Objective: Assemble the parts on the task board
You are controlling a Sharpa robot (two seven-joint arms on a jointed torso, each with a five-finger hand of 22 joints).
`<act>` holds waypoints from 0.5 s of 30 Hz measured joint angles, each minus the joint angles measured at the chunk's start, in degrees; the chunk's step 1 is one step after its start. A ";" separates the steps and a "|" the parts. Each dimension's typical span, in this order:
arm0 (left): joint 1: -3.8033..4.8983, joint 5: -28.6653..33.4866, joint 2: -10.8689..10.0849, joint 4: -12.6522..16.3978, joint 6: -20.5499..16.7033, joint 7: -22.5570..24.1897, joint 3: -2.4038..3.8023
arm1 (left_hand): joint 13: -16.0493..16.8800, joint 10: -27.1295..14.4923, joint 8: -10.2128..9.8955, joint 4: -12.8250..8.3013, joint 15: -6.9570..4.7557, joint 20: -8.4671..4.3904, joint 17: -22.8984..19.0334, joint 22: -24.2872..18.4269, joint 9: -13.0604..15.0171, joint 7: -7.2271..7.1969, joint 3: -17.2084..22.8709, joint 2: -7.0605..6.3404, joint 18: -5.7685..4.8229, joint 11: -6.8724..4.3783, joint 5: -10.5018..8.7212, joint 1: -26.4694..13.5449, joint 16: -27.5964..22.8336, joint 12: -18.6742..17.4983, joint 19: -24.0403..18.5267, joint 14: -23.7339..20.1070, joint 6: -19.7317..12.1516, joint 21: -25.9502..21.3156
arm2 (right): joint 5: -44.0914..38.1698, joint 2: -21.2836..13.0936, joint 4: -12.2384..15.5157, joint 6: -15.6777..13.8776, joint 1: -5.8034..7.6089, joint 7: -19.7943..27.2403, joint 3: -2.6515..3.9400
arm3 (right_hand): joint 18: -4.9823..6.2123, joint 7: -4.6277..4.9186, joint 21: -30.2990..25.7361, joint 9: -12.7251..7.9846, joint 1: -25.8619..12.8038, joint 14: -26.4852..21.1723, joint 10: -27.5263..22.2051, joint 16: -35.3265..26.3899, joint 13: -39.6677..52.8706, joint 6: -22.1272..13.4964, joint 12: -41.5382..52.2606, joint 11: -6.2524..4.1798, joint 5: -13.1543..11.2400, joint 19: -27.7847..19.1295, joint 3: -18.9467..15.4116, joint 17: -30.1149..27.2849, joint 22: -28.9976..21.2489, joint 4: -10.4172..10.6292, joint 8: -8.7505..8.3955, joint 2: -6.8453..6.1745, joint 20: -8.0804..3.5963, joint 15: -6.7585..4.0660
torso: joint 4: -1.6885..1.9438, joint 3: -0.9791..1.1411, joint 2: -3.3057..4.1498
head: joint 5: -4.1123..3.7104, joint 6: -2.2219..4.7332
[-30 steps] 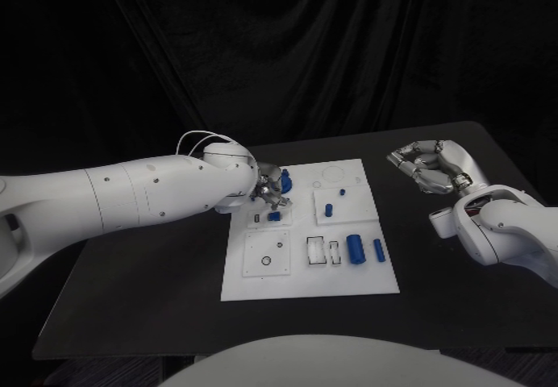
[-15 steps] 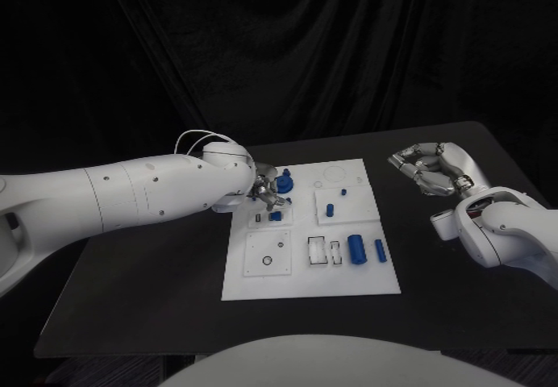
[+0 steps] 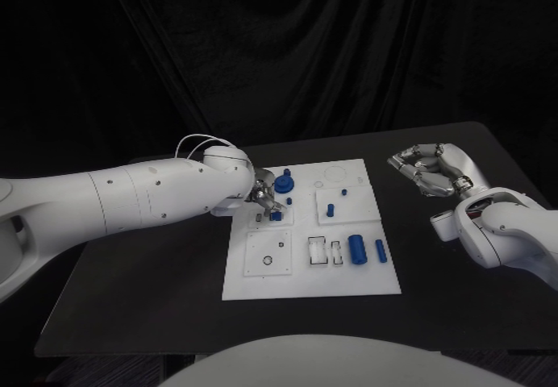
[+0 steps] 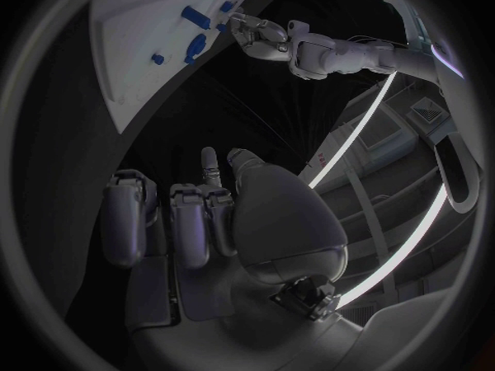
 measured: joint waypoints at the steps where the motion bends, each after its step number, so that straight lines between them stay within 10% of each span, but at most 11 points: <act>1: -0.13 0.00 0.06 -0.03 0.08 0.00 -0.01 | 0.00 0.00 -0.44 0.06 0.00 0.00 0.00 0.00 -0.23 -0.07 -0.06 0.09 0.00 0.00 0.00 0.09 0.00 0.00 0.00 0.00 0.20 0.00 | 0.00 0.02 -0.01 0.03 0.00 -0.03 0.00 | 0.00 0.00 0.00 -0.03 0.00 0.00 0.00 0.00 0.00 0.00 0.00 0.00 0.00 0.00 0.00 0.00 0.00 0.00 0.00 0.00 0.00 0.00 | -0.02 0.01 -0.01 | 0.02 0.00; 15: -1.05 0.00 0.65 -0.74 0.47 0.29 0.00 | 0.00 0.00 -2.86 -0.10 0.00 0.01 0.00 0.00 -1.56 0.08 -0.21 0.58 0.00 0.00 0.34 0.58 0.00 0.00 0.00 0.00 1.30 0.00 | 0.00 -0.08 0.01 0.34 -0.02 -0.29 0.00 | 0.01 0.00 0.00 -0.06 0.00 0.00 0.00 0.00 0.00 0.00 0.00 0.00 0.00 0.00 0.00 0.00 -0.01 0.00 0.00 0.00 0.00 0.00 | -0.06 0.10 -0.12 | -0.21 0.00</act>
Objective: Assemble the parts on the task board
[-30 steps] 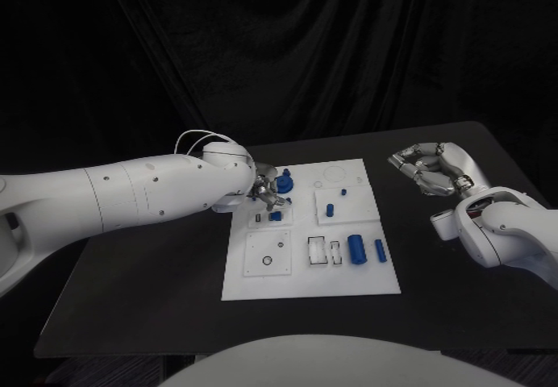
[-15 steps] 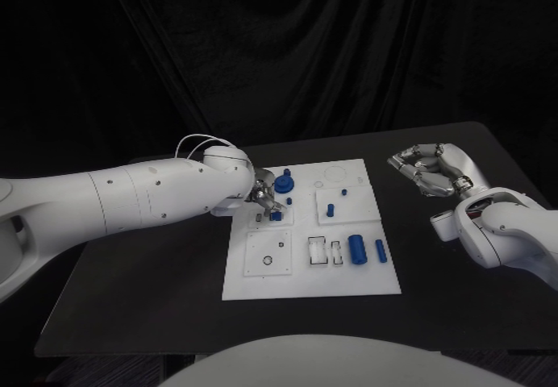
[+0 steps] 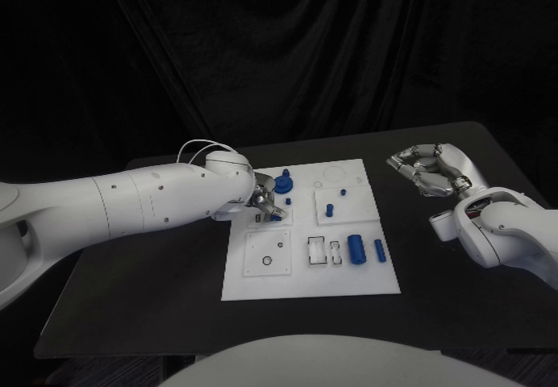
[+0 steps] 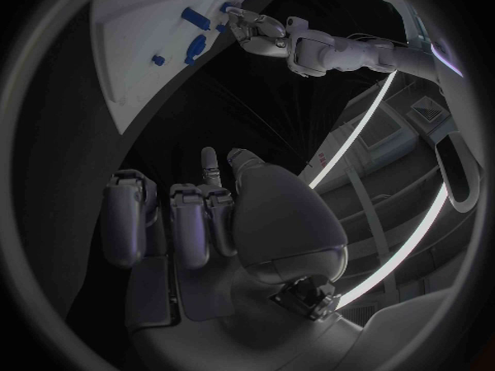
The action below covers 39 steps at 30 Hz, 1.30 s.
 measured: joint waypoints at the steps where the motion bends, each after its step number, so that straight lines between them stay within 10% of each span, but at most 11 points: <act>1: 0.00 0.00 0.04 -0.03 0.00 0.06 0.00 | 0.00 0.00 0.00 0.00 0.00 0.00 0.00 0.00 -0.06 0.00 0.00 0.20 0.00 0.00 0.17 0.21 0.00 0.00 0.00 0.00 0.00 0.00 | 0.00 -0.01 0.00 0.02 0.00 -0.02 0.00 | 0.00 0.00 0.00 0.00 0.00 0.00 0.00 0.00 0.00 0.00 0.00 0.00 0.00 0.00 0.00 0.00 0.00 0.00 0.00 0.00 0.00 0.00 | 0.00 -0.01 0.00 | 0.02 0.00; 39: -0.41 -0.01 0.01 -0.56 -0.99 0.88 0.00 | 0.00 0.00 -1.23 -0.95 0.01 0.01 0.00 0.00 1.82 -0.11 -0.31 -0.33 0.00 0.01 1.26 1.21 0.00 0.00 0.00 0.00 0.92 0.00 | 0.00 -0.08 -0.12 1.09 -0.01 -1.04 0.00 | 0.00 0.20 -0.29 -0.07 0.00 0.00 0.00 0.00 0.00 -0.21 0.00 0.00 0.00 0.00 0.16 0.00 -0.01 0.16 0.22 0.00 0.00 0.00 | -0.04 -0.05 0.07 | 0.47 0.00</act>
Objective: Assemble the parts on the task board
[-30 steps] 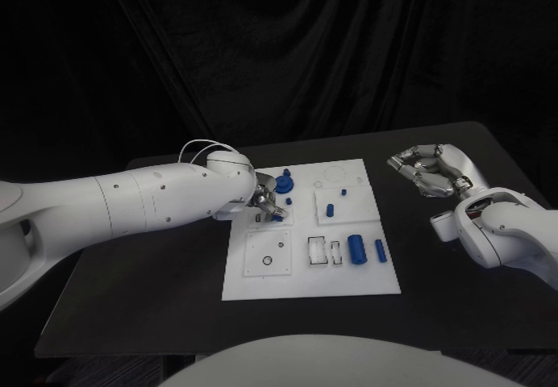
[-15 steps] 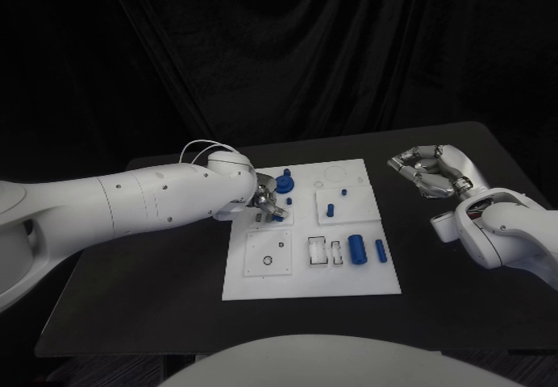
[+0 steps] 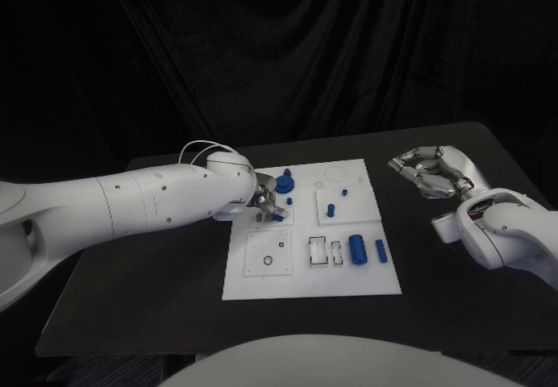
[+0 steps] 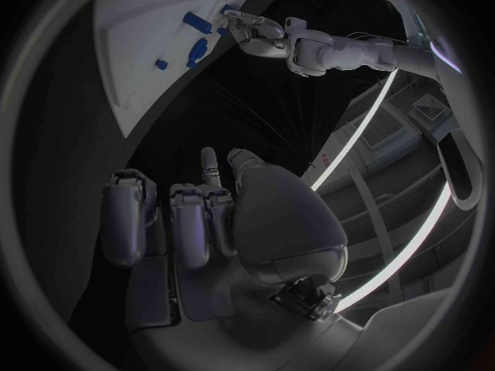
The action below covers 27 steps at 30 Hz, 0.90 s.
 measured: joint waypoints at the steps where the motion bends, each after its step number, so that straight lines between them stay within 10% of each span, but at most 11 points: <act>1: 0.00 0.00 -0.13 0.20 -0.23 0.00 0.00 | 0.00 0.00 0.20 0.00 0.00 0.00 0.00 0.00 0.23 0.00 0.00 0.00 0.00 0.00 0.00 0.00 0.00 0.00 0.00 0.00 0.00 0.00 | 0.00 -0.02 0.00 0.02 0.00 -0.02 0.00 | 0.00 0.00 0.00 -0.05 0.00 0.00 0.00 0.00 0.00 0.00 0.00 0.00 0.00 0.00 0.00 0.00 0.00 0.00 0.00 0.00 0.00 0.00 | -0.01 -0.01 0.00 | -0.01 0.00; 27: 0.09 -0.01 -2.07 3.75 -4.57 -0.13 0.01 | 0.00 0.21 2.79 0.16 -0.42 -0.44 0.00 0.00 5.45 -1.02 -0.80 -0.44 0.00 -0.62 0.00 0.91 0.00 0.00 0.00 0.00 1.43 0.00 | 0.00 0.06 -0.23 0.57 -0.19 -0.53 0.00 | 0.00 0.00 0.00 -0.05 0.00 0.00 0.00 0.00 0.00 0.00 0.00 0.00 0.00 0.00 0.00 0.00 0.00 0.00 0.00 0.00 0.00 0.00 | 0.07 0.01 -0.07 | 0.26 -0.01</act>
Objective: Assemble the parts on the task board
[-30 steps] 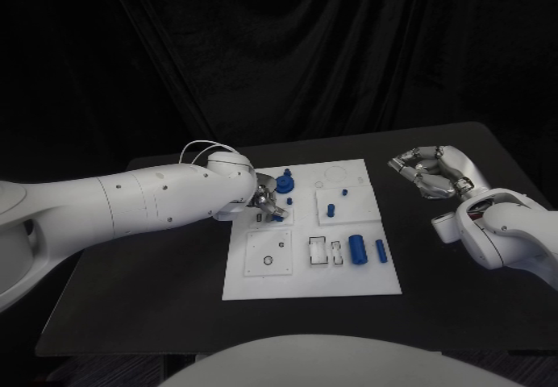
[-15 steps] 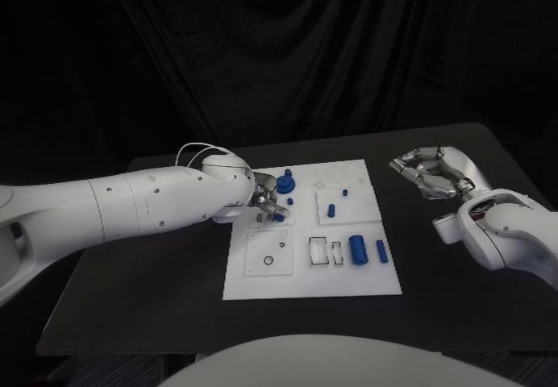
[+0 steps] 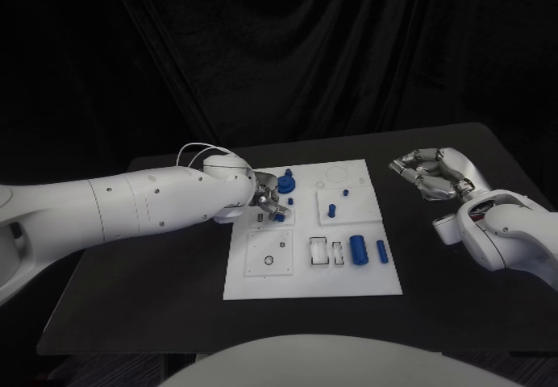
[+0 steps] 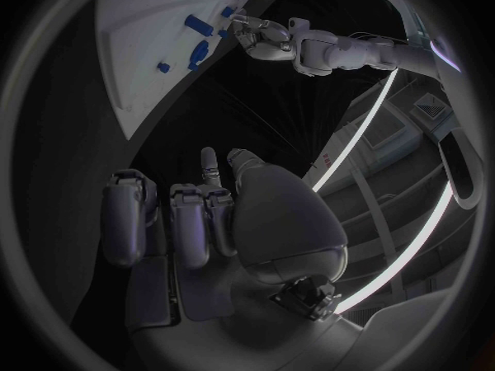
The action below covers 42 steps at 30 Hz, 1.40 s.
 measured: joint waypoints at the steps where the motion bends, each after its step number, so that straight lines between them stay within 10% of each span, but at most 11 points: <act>1: 0.00 0.00 0.11 -0.16 0.08 0.00 0.00 | 0.00 0.00 0.00 0.00 0.00 0.00 0.00 0.00 0.07 0.00 0.00 0.00 0.00 0.00 0.00 0.00 0.00 0.00 0.00 0.00 0.00 0.00 | 0.00 0.01 -0.01 0.04 -0.01 -0.03 0.00 | 0.00 0.00 0.00 0.00 0.00 0.00 0.00 0.00 0.00 0.00 0.00 0.00 0.00 0.00 0.00 0.00 0.00 0.00 0.00 0.00 0.00 0.00 | 0.00 0.01 0.00 | 0.04 0.00; 11: 0.00 0.00 0.81 -1.63 0.62 0.34 -0.03 | 0.00 0.00 -4.06 0.48 -0.20 0.00 0.00 0.00 -1.32 0.81 -0.48 0.00 0.00 0.00 0.00 0.00 0.00 0.00 0.00 -0.21 -2.06 0.00 | 0.00 0.08 -0.04 0.38 -0.06 -0.26 0.00 | 0.00 0.00 0.00 0.00 0.00 0.00 0.00 0.00 0.00 0.00 0.00 0.00 0.00 0.00 0.00 0.00 0.00 0.00 0.00 0.00 0.00 0.00 | -0.06 -0.04 0.10 | 0.20 0.00; 42: -0.07 -0.01 1.87 -3.65 3.02 2.12 0.01 | 0.00 -0.02 -5.30 0.48 0.23 0.23 0.00 0.00 -0.04 1.85 -0.47 0.49 0.00 0.82 0.00 0.48 0.00 0.00 -0.22 -0.20 -3.91 0.00 | 0.00 0.15 -0.04 1.26 -0.08 -1.19 0.01 | 0.00 0.00 -0.22 -0.10 0.00 0.00 0.00 0.00 0.00 0.00 0.00 0.00 -0.70 0.00 0.00 0.00 0.00 0.00 0.23 0.00 0.00 0.00 | -0.08 -0.03 0.13 | 0.30 0.02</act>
